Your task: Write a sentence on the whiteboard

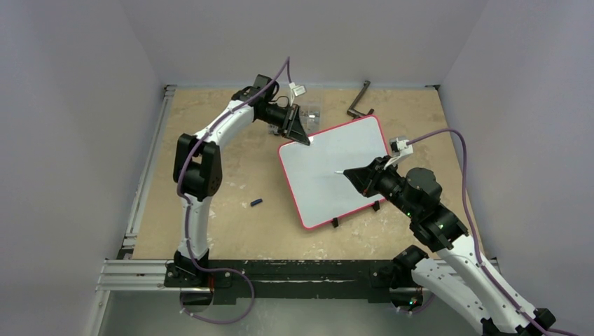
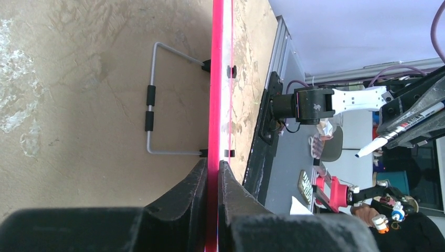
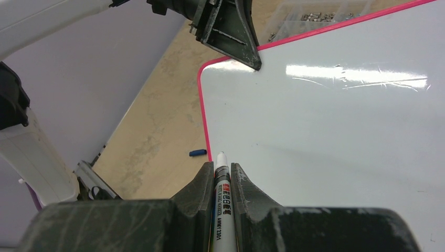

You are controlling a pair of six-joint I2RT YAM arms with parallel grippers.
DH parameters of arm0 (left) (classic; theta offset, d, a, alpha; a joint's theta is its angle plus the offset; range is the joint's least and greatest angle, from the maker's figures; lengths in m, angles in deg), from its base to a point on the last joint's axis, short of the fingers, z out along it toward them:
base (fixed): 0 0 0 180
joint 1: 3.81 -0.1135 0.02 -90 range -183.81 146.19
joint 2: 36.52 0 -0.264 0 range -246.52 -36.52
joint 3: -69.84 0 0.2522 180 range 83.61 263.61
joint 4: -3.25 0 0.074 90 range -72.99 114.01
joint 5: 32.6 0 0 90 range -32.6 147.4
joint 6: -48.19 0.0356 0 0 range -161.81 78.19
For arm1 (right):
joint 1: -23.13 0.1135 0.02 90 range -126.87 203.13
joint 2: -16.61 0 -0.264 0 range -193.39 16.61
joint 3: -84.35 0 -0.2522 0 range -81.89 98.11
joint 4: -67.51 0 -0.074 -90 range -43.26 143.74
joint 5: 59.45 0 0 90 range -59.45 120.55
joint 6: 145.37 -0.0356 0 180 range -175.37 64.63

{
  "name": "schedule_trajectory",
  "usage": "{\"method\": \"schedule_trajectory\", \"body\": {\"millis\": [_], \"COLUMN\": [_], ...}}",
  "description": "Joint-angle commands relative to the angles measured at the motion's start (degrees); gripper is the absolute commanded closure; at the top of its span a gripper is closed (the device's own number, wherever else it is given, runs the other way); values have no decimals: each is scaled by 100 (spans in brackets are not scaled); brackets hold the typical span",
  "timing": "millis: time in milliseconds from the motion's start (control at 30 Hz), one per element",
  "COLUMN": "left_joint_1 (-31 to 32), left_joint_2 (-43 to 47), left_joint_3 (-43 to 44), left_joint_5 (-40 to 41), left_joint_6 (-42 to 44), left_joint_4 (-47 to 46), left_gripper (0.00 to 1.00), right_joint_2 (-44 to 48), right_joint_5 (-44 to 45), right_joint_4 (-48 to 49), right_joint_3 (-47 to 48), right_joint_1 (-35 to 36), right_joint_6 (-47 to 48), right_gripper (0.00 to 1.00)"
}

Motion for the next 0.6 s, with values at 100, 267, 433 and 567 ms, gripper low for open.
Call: {"method": "schedule_trajectory", "body": {"millis": [100,267,433,567], "left_joint_1": [136,288,338,364], "left_joint_2": [633,866,1105,1241], "left_joint_3": [105,175,75,-35], "left_joint_5": [115,567,816,951], "left_joint_6": [562,1163,1322,1337], "left_joint_4": [281,751,761,687], "left_gripper": [100,100,100,100], "right_joint_2": [13,-6,-13,-22], "right_joint_5": [-104,-274,-311,-398], "right_joint_4": [333,543,727,862], "right_joint_3": [39,9,-3,3], "right_joint_1": [-27,-25,-26,-21], "right_joint_6": [121,223,399,563], "right_gripper": [100,100,100,100]}}
